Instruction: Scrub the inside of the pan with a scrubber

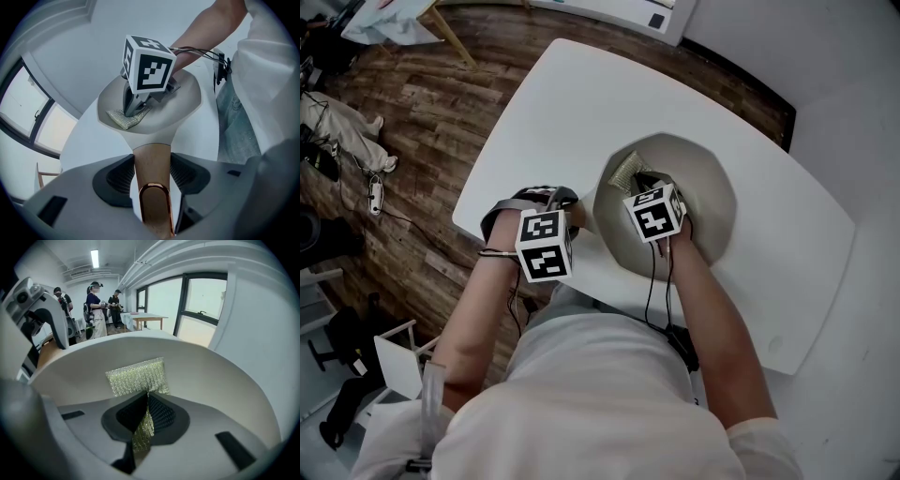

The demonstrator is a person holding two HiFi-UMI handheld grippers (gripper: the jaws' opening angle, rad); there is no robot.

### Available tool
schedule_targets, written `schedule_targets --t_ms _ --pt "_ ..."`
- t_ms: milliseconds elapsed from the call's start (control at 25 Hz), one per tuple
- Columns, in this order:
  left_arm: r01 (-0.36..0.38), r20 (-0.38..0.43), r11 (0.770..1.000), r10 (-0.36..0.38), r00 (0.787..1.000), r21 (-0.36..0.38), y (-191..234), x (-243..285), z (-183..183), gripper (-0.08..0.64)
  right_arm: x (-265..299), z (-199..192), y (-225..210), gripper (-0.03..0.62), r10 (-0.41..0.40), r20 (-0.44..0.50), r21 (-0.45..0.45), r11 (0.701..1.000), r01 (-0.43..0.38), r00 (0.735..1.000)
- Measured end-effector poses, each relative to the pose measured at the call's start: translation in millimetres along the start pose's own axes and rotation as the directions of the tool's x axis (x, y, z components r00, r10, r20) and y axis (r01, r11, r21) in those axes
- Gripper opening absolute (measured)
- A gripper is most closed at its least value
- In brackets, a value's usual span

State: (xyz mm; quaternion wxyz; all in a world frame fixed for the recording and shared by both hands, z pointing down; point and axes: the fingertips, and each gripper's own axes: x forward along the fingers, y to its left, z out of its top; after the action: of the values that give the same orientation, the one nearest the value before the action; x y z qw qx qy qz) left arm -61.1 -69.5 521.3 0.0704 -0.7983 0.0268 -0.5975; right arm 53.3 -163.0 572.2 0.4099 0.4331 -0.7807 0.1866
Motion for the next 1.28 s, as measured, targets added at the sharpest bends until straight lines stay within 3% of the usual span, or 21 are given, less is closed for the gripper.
schedule_targets --t_ms 520,760,1280 --pt "0.001 0.035 1.000 0.000 0.999 -0.017 0 1 1 0.238 -4 -4 -53 0.028 -0.133 -0.003 0.119 0.984 0.133 0.991" --pt "0.004 0.045 1.000 -0.003 0.999 -0.021 0 0 0 0.238 -9 -11 -67 0.028 -0.182 -0.036 0.097 0.978 0.185 0.983" --pt "0.007 0.053 1.000 -0.006 0.999 -0.019 0 2 -1 0.238 -21 -33 -88 0.028 -0.273 -0.141 -0.051 0.962 0.268 0.952"
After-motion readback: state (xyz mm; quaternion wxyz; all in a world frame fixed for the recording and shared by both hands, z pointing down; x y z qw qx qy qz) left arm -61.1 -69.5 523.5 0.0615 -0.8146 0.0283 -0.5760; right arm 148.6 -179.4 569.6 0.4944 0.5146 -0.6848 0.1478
